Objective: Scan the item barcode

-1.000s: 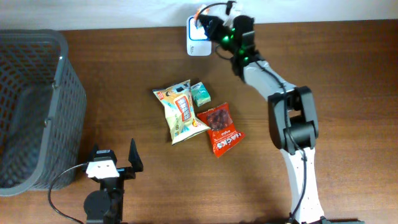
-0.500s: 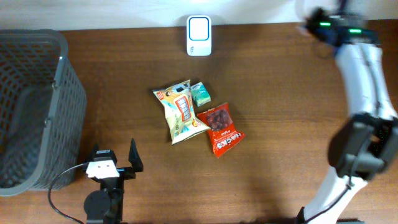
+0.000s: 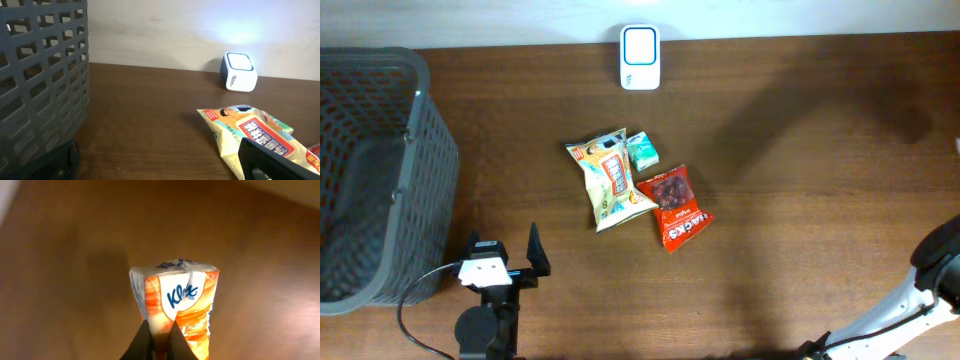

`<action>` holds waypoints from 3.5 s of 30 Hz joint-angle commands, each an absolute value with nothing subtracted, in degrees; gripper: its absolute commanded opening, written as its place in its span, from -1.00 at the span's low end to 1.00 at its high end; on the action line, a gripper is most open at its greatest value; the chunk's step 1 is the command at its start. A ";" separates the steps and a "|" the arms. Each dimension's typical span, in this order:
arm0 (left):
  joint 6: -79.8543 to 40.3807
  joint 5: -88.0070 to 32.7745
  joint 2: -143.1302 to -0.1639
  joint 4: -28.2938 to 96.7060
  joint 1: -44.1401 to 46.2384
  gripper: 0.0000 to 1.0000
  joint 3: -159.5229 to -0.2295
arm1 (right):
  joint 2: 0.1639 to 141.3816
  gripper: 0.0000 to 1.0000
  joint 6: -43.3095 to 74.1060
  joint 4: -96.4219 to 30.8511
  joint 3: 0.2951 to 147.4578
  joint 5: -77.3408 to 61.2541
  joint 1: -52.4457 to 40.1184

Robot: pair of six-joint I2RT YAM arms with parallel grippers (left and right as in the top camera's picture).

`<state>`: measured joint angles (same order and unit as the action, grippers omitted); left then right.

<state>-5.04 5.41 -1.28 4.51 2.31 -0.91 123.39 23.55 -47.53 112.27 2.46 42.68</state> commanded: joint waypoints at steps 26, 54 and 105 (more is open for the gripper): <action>-5.32 5.41 -1.06 4.38 2.57 0.98 -0.51 | 123.44 0.33 22.24 -47.37 113.65 -15.97 46.50; -5.32 5.41 -1.06 4.38 2.57 0.98 -0.51 | 126.78 0.65 0.73 -57.32 113.40 -12.16 -27.05; -5.32 5.41 -1.06 4.38 2.57 0.98 -0.51 | 127.46 -0.90 15.35 -72.25 120.60 -6.74 -26.59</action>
